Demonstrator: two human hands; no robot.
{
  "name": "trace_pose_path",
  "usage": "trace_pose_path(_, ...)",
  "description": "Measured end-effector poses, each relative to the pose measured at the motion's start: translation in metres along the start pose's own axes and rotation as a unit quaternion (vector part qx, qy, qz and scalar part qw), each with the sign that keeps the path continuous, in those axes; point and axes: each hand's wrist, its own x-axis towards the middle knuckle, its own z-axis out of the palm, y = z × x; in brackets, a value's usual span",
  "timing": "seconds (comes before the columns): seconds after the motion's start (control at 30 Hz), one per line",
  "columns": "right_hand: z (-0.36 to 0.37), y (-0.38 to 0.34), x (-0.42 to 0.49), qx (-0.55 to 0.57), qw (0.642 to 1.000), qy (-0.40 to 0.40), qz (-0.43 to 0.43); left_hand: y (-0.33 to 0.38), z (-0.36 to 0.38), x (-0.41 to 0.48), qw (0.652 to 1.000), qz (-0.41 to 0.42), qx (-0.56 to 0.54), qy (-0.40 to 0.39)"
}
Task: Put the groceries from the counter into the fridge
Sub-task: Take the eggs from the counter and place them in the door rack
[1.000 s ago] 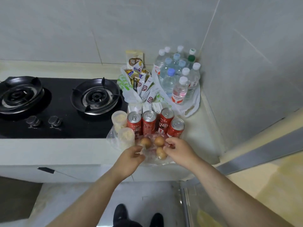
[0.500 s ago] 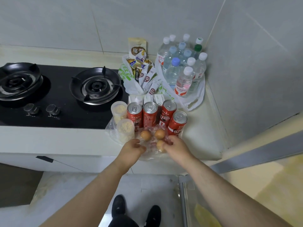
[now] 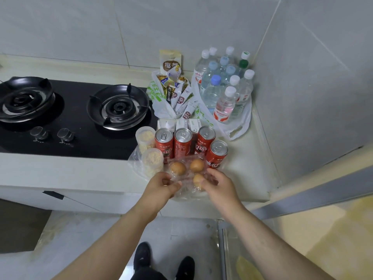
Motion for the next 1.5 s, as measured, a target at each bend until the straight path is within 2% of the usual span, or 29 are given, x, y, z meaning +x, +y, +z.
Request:
trace_pose_path(0.27,-0.015,-0.026,-0.027,0.037,0.998,0.014,-0.053,0.011,-0.002,-0.031,0.991,0.014,-0.133,-0.033)
trace_pose_path(0.47,-0.029,-0.058,-0.033,0.055,0.994,-0.013,-0.097,0.038,-0.008,-0.042,0.962,0.033,-0.273,-0.003)
trace_pose_path(0.7,-0.045,-0.103,-0.038,0.044,0.988,-0.045,-0.144,0.068,-0.021,-0.053,0.946,0.078,-0.314,-0.026)
trace_pose_path(0.8,-0.051,-0.118,-0.041,0.053,0.986,-0.050,-0.152,0.075,-0.028,-0.055,0.930,0.086,-0.353,-0.061)
trace_pose_path(0.97,-0.058,-0.135,-0.045,0.076,0.981,-0.059,-0.166,0.089,-0.037,-0.063,0.905,0.095,-0.373,-0.181)
trace_pose_path(1.1,-0.058,-0.147,-0.052,0.072,0.975,-0.101,-0.185,0.092,-0.044,-0.063,0.873,0.076,-0.400,-0.268)
trace_pose_path(1.2,-0.058,-0.160,-0.057,0.031,0.971,-0.129,-0.197,0.094,-0.048,-0.064,0.848,0.089,-0.425,-0.304)
trace_pose_path(1.27,-0.058,-0.171,-0.060,-0.018,0.969,-0.125,-0.212,0.098,-0.048,-0.067,0.850,0.106,-0.428,-0.286)
trace_pose_path(1.33,-0.057,-0.184,-0.064,-0.097,0.955,-0.098,-0.262,0.103,-0.048,-0.072,0.854,0.127,-0.427,-0.267)
trace_pose_path(1.4,-0.053,-0.199,-0.073,-0.210,0.917,-0.102,-0.323,0.106,-0.047,-0.075,0.863,0.147,-0.418,-0.244)
trace_pose_path(1.5,-0.043,-0.212,-0.083,-0.352,0.855,-0.123,-0.362,0.111,-0.047,-0.077,0.873,0.157,-0.417,-0.201)
